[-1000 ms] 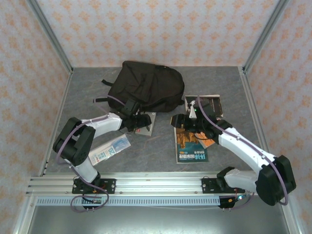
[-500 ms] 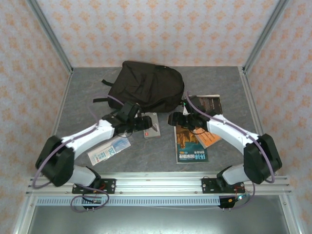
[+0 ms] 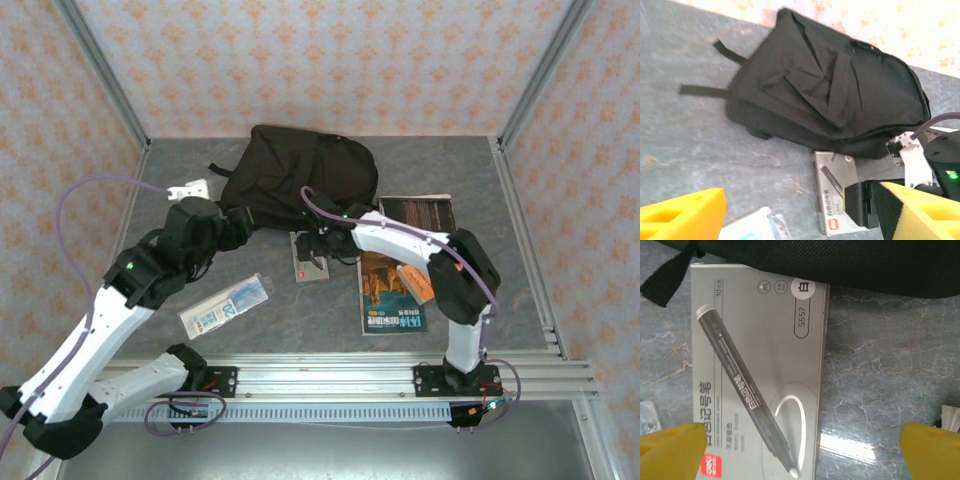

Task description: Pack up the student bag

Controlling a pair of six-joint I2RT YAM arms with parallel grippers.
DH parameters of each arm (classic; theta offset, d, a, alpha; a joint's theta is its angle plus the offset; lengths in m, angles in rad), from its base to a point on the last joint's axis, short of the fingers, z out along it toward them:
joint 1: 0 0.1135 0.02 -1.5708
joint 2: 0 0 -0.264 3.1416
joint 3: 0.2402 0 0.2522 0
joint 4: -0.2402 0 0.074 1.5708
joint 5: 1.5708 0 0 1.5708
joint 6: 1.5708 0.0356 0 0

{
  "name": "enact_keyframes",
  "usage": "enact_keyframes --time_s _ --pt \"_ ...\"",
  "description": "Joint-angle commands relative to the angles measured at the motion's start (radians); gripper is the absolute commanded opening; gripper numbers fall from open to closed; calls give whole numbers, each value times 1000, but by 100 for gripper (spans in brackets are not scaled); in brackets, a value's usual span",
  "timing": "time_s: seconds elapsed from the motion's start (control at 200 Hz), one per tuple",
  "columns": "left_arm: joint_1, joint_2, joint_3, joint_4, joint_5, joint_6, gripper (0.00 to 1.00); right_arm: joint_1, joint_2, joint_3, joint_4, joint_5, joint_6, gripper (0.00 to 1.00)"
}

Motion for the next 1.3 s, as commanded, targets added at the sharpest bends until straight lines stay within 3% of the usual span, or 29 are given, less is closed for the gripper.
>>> enact_keyframes --time_s 0.0,0.265,0.606,1.296 --pt "1 -34 -11 -49 -131 101 80 21 50 64 -80 78 44 99" --pt "32 -39 -58 -14 -74 110 80 71 146 165 -156 130 90 99" --pt "92 -42 -77 15 31 105 80 78 186 184 -150 86 94 99" --pt "105 -25 -77 16 61 108 80 92 117 175 -149 62 84 99"
